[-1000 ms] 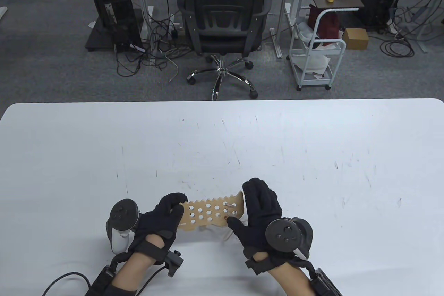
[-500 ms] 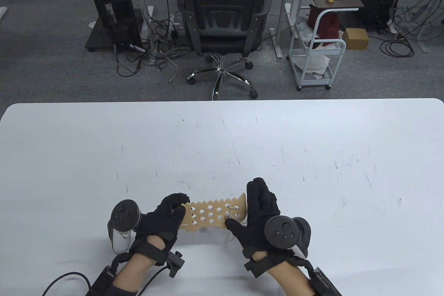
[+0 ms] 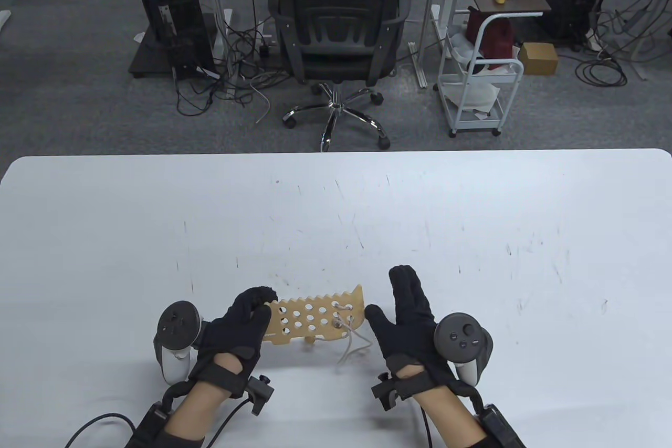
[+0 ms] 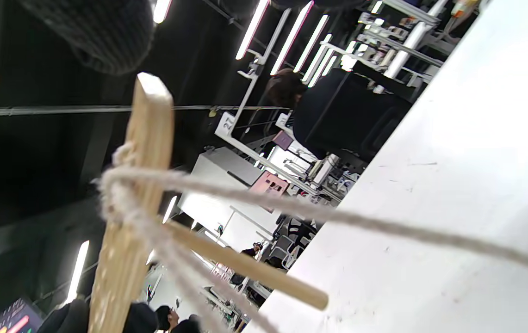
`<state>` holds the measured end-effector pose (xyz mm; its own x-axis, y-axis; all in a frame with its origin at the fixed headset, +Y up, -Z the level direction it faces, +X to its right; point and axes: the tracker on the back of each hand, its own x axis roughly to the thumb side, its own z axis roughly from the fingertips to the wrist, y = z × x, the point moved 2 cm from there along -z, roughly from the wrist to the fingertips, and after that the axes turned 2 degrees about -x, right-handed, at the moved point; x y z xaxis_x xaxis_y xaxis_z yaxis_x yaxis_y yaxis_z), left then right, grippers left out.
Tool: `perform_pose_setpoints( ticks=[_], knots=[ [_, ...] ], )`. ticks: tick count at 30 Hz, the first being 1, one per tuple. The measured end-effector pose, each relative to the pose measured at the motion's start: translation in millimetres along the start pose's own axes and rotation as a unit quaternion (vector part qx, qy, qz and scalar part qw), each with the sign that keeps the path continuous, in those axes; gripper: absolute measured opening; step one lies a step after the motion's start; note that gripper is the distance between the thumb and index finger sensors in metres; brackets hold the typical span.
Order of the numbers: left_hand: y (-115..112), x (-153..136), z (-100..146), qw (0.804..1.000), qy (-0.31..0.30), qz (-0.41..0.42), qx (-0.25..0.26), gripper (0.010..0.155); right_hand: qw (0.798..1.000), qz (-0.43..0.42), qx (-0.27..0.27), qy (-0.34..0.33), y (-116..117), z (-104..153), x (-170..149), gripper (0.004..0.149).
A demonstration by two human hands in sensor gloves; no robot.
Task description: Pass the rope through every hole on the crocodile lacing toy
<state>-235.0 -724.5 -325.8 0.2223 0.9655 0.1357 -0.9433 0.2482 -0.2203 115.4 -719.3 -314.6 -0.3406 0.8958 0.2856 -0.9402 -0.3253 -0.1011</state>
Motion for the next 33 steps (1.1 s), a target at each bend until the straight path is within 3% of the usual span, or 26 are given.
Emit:
perform_pose_setpoints(
  ticks=[2, 6, 10, 16, 23, 33],
  knots=[
    [2, 1, 0, 1.000, -0.002, 0.003, 0.002, 0.052, 1.000, -0.011, -0.004, 0.022, -1, -2, -6, 0.067],
    [4, 3, 0, 1.000, -0.009, 0.011, -0.004, 0.052, 0.994, -0.047, 0.056, 0.079, 8, -5, -20, 0.054],
    [4, 4, 0, 1.000, -0.013, 0.013, -0.007, 0.052, 0.990, -0.051, 0.096, 0.085, 19, -5, -22, 0.046],
    [3, 5, -1, 1.000, -0.016, 0.016, -0.016, 0.052, 0.987, -0.014, 0.151, 0.046, 34, -4, -15, 0.043],
    [-2, 4, -2, 0.999, -0.017, 0.020, -0.031, 0.052, 0.982, -0.004, 0.189, 0.018, 46, 0, -9, 0.051],
    [-9, 4, -2, 0.999, -0.017, 0.018, -0.041, 0.052, 0.980, -0.002, 0.198, -0.006, 51, 2, -4, 0.044]
  ],
)
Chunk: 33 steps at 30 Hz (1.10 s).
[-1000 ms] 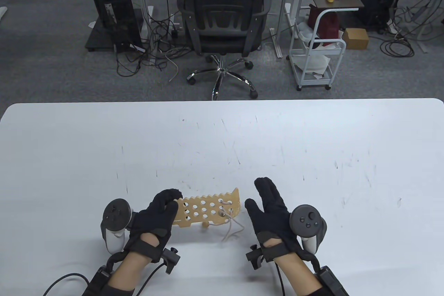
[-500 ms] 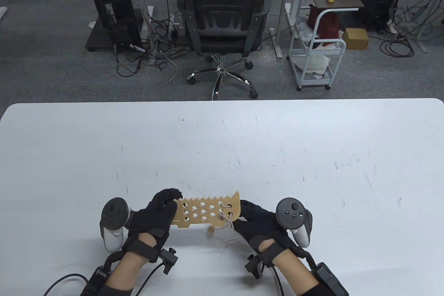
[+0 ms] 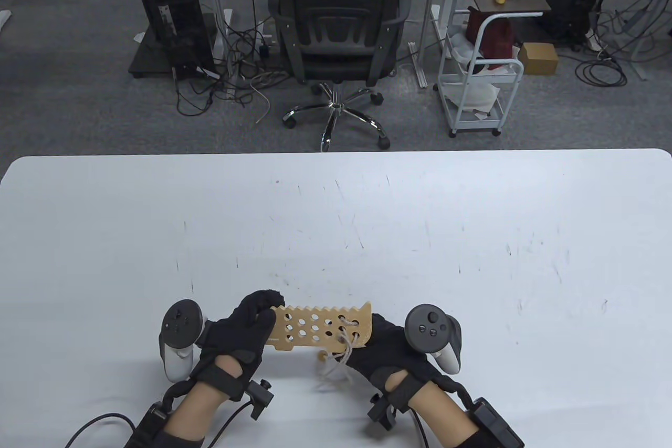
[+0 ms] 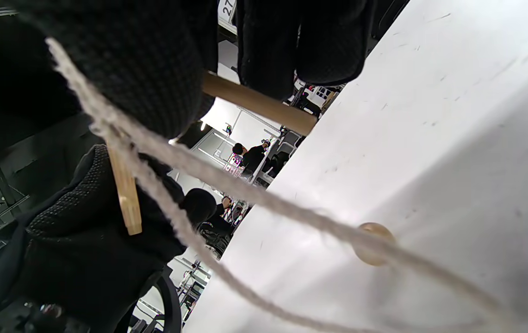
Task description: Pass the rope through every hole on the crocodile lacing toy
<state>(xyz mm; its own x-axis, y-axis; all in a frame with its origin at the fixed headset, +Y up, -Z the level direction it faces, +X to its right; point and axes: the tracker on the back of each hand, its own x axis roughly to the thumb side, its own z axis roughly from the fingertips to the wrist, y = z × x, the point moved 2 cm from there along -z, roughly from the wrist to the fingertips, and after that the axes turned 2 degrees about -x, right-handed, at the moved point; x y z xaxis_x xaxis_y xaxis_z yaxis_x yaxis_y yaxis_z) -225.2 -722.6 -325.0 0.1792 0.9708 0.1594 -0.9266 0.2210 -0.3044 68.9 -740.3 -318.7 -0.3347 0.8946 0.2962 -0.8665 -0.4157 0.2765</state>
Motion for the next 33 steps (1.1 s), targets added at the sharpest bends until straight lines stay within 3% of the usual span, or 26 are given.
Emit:
perform_pose_setpoints(
  ticks=[33],
  knots=[
    [33, -11, 3, 0.996, 0.034, 0.001, 0.086, 0.052, 0.992, -0.021, -0.112, 0.059, -45, 3, -19, 0.045]
  ],
)
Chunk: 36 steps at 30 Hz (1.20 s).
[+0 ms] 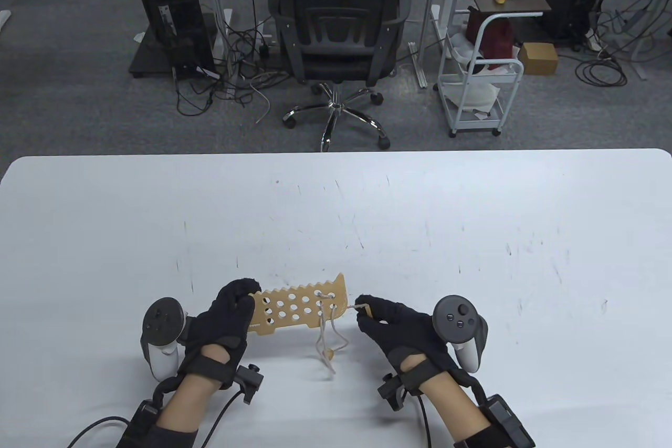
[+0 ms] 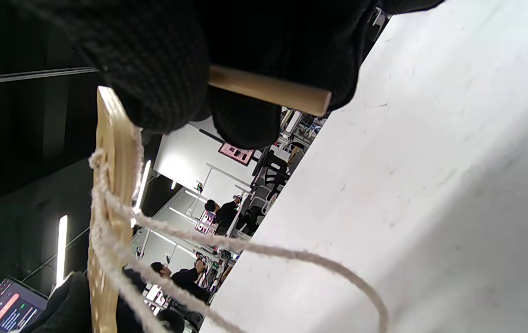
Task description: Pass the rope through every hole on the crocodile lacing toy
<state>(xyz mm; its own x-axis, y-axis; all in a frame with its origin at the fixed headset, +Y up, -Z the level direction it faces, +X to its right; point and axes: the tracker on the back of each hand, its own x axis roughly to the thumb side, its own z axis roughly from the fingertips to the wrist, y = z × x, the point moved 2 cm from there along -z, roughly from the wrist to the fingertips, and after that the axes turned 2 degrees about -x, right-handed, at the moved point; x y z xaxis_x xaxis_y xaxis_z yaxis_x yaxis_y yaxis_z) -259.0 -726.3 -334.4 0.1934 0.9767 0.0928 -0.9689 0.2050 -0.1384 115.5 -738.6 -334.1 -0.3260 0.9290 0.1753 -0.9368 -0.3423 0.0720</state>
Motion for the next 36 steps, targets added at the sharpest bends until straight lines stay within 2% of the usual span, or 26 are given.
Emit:
perform_pose_setpoints(
  ticks=[36],
  knots=[
    [38, -18, -3, 0.996, 0.036, 0.015, 0.074, 0.052, 0.988, -0.076, -0.130, 0.015, -61, 0, -6, 0.043]
  ],
)
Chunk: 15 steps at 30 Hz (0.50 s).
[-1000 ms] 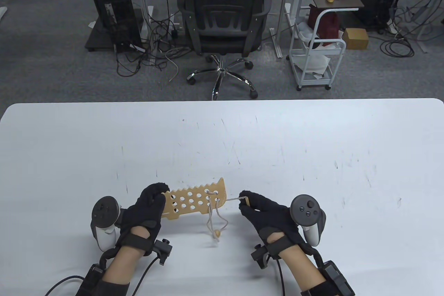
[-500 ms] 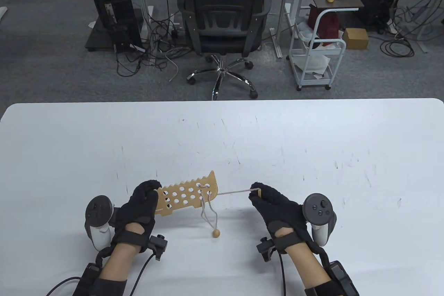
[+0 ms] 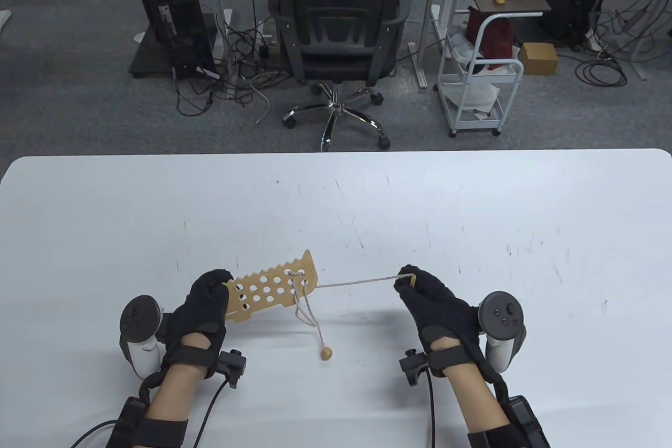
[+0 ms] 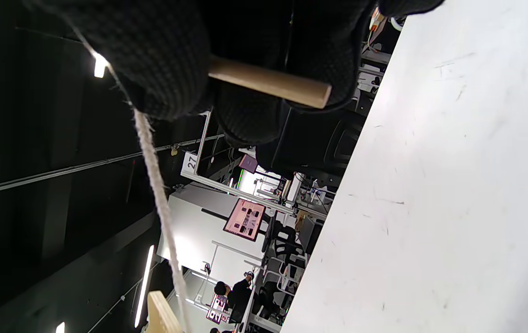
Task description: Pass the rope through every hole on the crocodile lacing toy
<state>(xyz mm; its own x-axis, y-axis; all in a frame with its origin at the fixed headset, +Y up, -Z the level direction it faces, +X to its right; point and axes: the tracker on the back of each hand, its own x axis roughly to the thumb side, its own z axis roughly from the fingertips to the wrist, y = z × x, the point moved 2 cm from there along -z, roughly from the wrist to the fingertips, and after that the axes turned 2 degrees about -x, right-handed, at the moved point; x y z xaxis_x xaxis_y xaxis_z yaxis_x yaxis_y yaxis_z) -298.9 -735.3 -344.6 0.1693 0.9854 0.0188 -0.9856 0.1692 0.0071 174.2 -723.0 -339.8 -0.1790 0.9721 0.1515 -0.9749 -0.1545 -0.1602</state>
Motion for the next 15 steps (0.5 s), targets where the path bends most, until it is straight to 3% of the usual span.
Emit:
perform_pose_setpoints(
  ticks=[15],
  knots=[
    [10, -4, 0, 1.000, 0.015, 0.007, 0.025, 0.052, 0.998, -0.038, -0.053, 0.010, -30, -7, -1, 0.043]
  ],
)
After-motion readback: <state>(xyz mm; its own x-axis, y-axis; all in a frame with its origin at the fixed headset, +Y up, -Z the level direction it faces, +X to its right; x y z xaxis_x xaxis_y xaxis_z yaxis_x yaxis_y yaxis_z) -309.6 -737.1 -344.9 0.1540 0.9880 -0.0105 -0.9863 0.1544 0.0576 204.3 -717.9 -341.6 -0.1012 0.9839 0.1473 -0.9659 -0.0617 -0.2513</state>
